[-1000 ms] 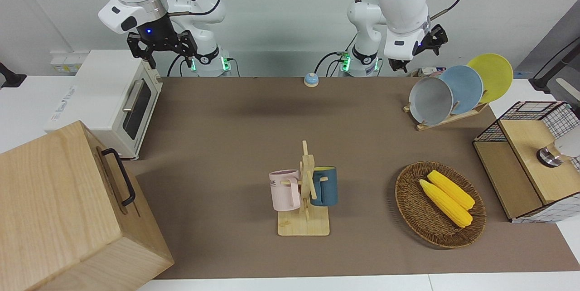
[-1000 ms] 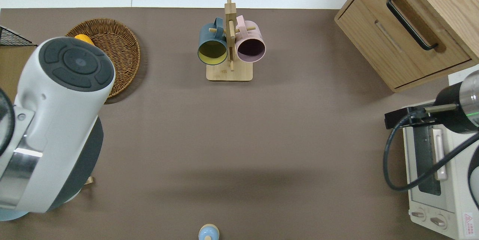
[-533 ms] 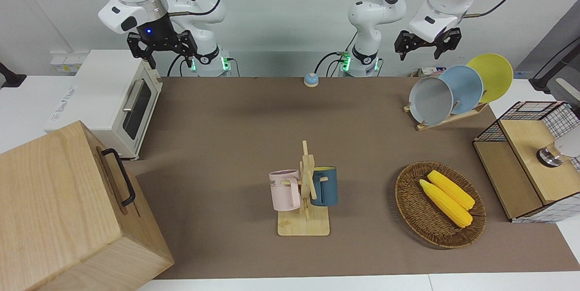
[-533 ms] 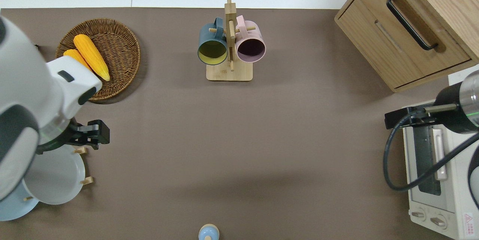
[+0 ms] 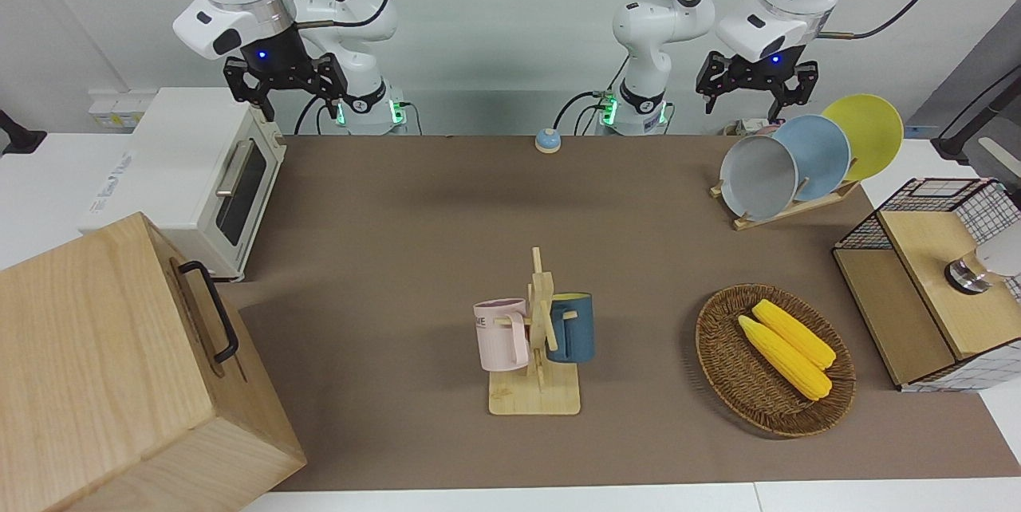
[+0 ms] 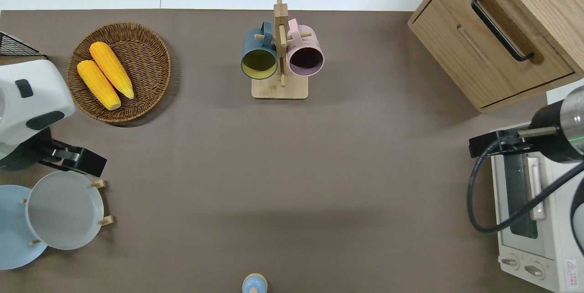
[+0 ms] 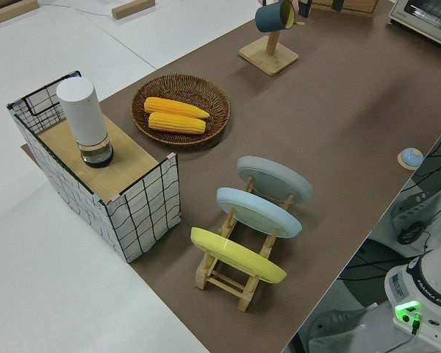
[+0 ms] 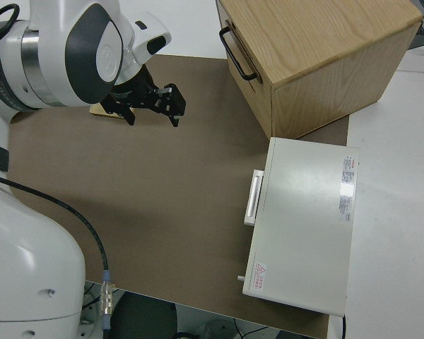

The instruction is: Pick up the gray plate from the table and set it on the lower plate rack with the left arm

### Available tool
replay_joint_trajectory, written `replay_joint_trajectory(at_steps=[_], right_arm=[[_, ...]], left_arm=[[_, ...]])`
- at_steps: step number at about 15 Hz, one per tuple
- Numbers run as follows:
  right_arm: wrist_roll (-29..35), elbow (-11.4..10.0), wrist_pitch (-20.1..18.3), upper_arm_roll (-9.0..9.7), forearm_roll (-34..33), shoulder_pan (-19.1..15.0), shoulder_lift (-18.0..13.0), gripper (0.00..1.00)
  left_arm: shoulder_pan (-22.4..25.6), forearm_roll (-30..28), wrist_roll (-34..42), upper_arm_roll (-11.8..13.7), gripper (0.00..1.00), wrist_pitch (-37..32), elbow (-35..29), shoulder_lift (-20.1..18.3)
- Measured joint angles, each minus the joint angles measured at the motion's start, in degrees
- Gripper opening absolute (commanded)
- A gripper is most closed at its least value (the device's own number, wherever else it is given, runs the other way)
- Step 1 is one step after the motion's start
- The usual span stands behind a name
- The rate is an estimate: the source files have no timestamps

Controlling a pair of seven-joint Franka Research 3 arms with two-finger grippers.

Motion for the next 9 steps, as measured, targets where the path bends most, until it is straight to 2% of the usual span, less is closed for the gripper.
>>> replay_joint_trajectory(at_steps=[6,9], right_arm=[[0.0,0.0,0.0,0.00,0.0,0.0,0.0,0.987],[0.0,0.0,0.0,0.00,0.0,0.0,0.0,0.990]], left_arm=[[1.5,-2.5,8.5,0.5,1.00,5.1,-0.8,0.3],[2.4,-3.6,9.6,1.0,1.00,6.2,-1.5,0.4]])
